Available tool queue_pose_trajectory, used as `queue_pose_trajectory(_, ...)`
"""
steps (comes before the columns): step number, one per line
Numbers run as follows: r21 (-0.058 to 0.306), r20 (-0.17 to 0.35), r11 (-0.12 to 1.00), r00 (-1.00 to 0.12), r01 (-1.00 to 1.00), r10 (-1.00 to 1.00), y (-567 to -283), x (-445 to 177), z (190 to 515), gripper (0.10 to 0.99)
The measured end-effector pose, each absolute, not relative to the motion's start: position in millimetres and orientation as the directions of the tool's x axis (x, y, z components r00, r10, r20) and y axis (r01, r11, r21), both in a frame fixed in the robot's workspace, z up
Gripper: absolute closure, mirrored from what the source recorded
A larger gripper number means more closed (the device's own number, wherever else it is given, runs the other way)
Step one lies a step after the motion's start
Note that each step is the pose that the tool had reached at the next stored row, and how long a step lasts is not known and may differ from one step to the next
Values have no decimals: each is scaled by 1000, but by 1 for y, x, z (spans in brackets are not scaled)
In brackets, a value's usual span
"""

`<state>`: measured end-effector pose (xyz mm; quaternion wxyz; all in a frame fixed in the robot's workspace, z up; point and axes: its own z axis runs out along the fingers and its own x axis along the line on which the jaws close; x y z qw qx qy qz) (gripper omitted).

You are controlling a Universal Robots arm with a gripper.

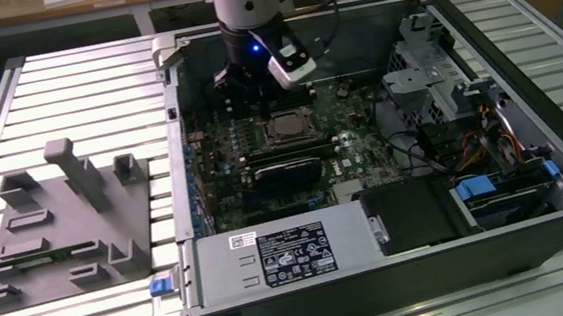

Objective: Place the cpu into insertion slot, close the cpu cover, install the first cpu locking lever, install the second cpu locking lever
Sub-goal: 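Install the first cpu locking lever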

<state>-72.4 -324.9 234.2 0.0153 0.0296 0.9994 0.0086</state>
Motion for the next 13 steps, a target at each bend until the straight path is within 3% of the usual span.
queue_pose_trajectory(13,19,-32,998,-998,59,59,-325,-94,234,980)
